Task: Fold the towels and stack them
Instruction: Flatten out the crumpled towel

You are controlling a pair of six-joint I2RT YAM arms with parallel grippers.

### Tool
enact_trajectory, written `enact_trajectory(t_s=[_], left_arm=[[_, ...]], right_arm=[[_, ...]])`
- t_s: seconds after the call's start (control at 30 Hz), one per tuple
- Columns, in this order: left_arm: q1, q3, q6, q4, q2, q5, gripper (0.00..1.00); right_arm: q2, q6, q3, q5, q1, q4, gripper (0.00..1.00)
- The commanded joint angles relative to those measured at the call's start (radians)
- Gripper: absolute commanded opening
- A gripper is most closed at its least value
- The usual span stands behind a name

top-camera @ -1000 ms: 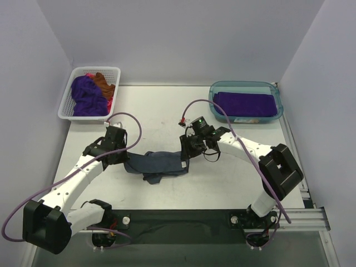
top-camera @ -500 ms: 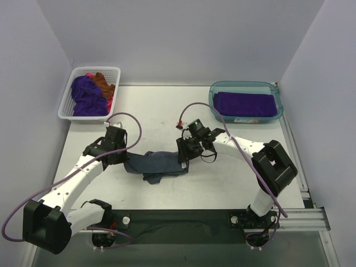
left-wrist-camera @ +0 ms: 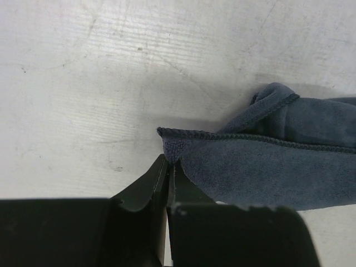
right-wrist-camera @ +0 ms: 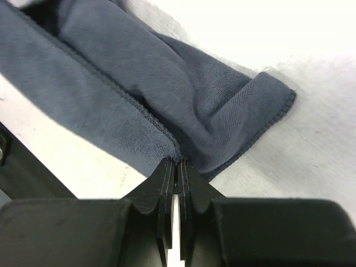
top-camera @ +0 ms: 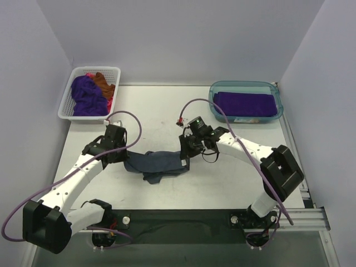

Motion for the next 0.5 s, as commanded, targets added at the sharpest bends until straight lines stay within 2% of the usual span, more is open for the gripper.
enact_trajectory(t_s=[0.0,0.27,0.47], left_arm=[[0.010,0.115,0.028,0.015,-0.006,-0.017,0.00],[0.033,0.431,0.133,0.022,0.078,-0.046,0.00],[0.039,0.805,0.205,0.049,0.163,-0.066,0.00]], right_arm=[[-0.139,-0.051,0.102,0.067,-0.006,-0.053,0.00],[-0.235,-0.236,0.413,0.245,-0.072,-0.216,0.00],[-0.236,-0.316,0.720,0.329,-0.121,-0.236,0.00]])
